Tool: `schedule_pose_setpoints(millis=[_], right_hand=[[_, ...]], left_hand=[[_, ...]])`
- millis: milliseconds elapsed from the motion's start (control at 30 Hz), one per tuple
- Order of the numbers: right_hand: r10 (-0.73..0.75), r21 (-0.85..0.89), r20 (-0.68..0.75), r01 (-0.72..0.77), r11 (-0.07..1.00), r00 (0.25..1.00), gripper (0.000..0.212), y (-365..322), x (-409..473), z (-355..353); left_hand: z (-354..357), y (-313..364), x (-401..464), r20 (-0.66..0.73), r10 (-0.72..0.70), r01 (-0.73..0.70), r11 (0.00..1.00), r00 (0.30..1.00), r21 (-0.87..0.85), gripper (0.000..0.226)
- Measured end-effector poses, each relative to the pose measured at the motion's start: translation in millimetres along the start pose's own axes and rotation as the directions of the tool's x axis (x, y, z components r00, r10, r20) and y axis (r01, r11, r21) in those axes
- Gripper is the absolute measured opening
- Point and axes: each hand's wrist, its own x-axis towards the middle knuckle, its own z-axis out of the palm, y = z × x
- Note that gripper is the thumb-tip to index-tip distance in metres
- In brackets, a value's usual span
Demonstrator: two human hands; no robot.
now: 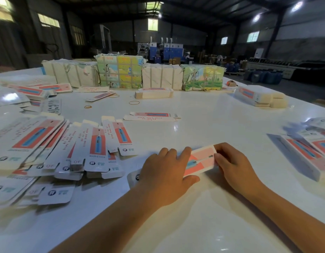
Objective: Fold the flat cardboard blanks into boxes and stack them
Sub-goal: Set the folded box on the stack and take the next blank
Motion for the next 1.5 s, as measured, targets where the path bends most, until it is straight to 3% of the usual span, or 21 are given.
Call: schedule_pose_setpoints(millis=[133, 200, 233, 267, 300, 367, 400, 467, 500, 533, 567, 600, 633, 700, 767, 833, 933, 1033, 1167, 1367, 1500], right_hand=[[-0.136, -0.092, -0.195, 0.120, 0.988, 0.971, 0.013, -1.2, 1.4, -6.1], [-0.102, 0.055, -0.240, 0.119, 0.991, 0.965, 0.021, -2.2, 3.0, -8.3], [-0.004, 0.234, -0.218, 0.057, 0.971, 0.976, 0.032, -1.9, 5.1, -9.0], [0.126, 0.461, -0.145, -0.046, 0.886, 0.981, 0.041, -1.8, 7.4, -9.6], [0.220, 0.659, -0.018, -0.153, 0.736, 0.975, 0.046, -2.5, 9.0, -10.9], [0.238, 0.815, 0.205, -0.300, 0.495, 0.949, 0.038, -0.1, 13.0, -13.5], [0.242, 0.811, 0.256, -0.345, 0.473, 0.936, 0.032, 1.7, 14.1, -14.8], [0.279, 0.734, 0.212, -0.341, 0.588, 0.937, 0.018, 2.2, 10.5, -12.6], [0.245, 0.631, 0.114, -0.260, 0.730, 0.963, 0.010, 1.8, 6.7, -9.9], [0.144, 0.421, -0.008, -0.128, 0.898, 0.989, 0.013, 2.4, 3.7, -7.4], [0.010, 0.131, -0.082, 0.001, 0.991, 0.997, 0.020, 1.7, 0.3, -4.3], [-0.109, -0.103, -0.079, 0.100, 0.990, 0.991, 0.021, 0.9, -3.3, -1.4], [-0.137, -0.189, -0.041, 0.127, 0.974, 0.990, 0.022, -1.7, -5.6, 0.2], [-0.083, -0.128, -0.013, 0.081, 0.989, 0.996, 0.030, -5.4, -8.5, 2.9], [0.041, 0.191, -0.022, -0.036, 0.981, 0.999, 0.035, -5.8, -7.4, 1.9], [0.175, 0.485, 0.026, -0.165, 0.858, 0.984, 0.038, -5.1, -1.7, -0.5], [0.312, 0.609, 0.057, -0.280, 0.742, 0.949, 0.047, 2.6, 4.9, -4.6], [0.351, 0.667, 0.084, -0.314, 0.675, 0.933, 0.049, 6.2, 8.6, -6.5], [0.344, 0.661, 0.076, -0.305, 0.686, 0.936, 0.049, 8.9, 7.8, -5.0], [0.296, 0.559, 0.000, -0.246, 0.792, 0.955, 0.044, 4.1, 3.8, -3.1], [0.016, 0.152, -0.097, -0.002, 0.988, 0.995, 0.039, -2.9, -6.8, -1.5]], left_hand=[[-4.5, 0.8, 1.0, -0.037, -0.043, 0.041, 0.998, 0.998, -0.048, 0.066], [-6.3, 2.9, 0.9, -0.043, -0.064, 0.059, 0.993, 0.997, -0.099, 0.066], [-6.8, 5.1, 0.9, -0.040, -0.070, 0.065, 0.990, 0.997, -0.125, 0.066], [-7.0, 7.0, 0.5, -0.034, -0.072, 0.066, 0.988, 0.997, -0.143, 0.065], [-6.6, 9.1, 0.4, -0.028, -0.069, 0.064, 0.987, 0.997, -0.147, 0.065], [-5.2, 10.7, 0.1, -0.019, -0.058, 0.055, 0.991, 0.998, -0.123, 0.066], [-4.5, 10.4, 0.3, -0.014, -0.054, 0.052, 0.993, 0.998, -0.109, 0.066], [-2.4, 9.6, 0.1, 0.000, -0.047, 0.046, 0.995, 0.999, -0.091, 0.066], [-1.6, 9.5, 0.2, 0.006, -0.045, 0.046, 0.995, 0.999, -0.088, 0.065], [-0.8, 10.3, 0.2, 0.012, -0.046, 0.047, 0.995, 0.999, -0.085, 0.065], [0.1, 11.3, 0.1, 0.015, -0.048, 0.049, 0.996, 0.999, -0.078, 0.065], [0.9, 12.6, 0.0, 0.017, -0.051, 0.052, 0.996, 0.999, -0.068, 0.065], [1.1, 13.9, -0.1, 0.019, -0.052, 0.053, 0.997, 0.998, -0.057, 0.065], [1.5, 15.0, -0.8, 0.025, -0.051, 0.052, 0.998, 0.998, -0.043, 0.064], [1.9, 14.4, -1.2, 0.024, -0.051, 0.052, 0.998, 0.998, -0.036, 0.064], [2.1, 14.2, -1.5, 0.018, -0.049, 0.049, 0.998, 0.999, -0.040, 0.064], [2.8, 14.1, -2.0, 0.007, -0.026, 0.026, 0.998, 1.000, -0.050, 0.062], [4.1, 12.9, -1.9, -0.001, -0.004, 0.004, 0.999, 1.000, -0.055, 0.062], [6.5, 13.0, -1.8, -0.006, 0.016, -0.016, 1.000, 1.000, -0.016, 0.063], [5.5, 12.8, -1.2, -0.013, 0.003, -0.003, 1.000, 1.000, -0.013, 0.065], [4.6, 15.7, -1.1, 0.004, -0.013, 0.013, 1.000, 1.000, 0.002, 0.064]])
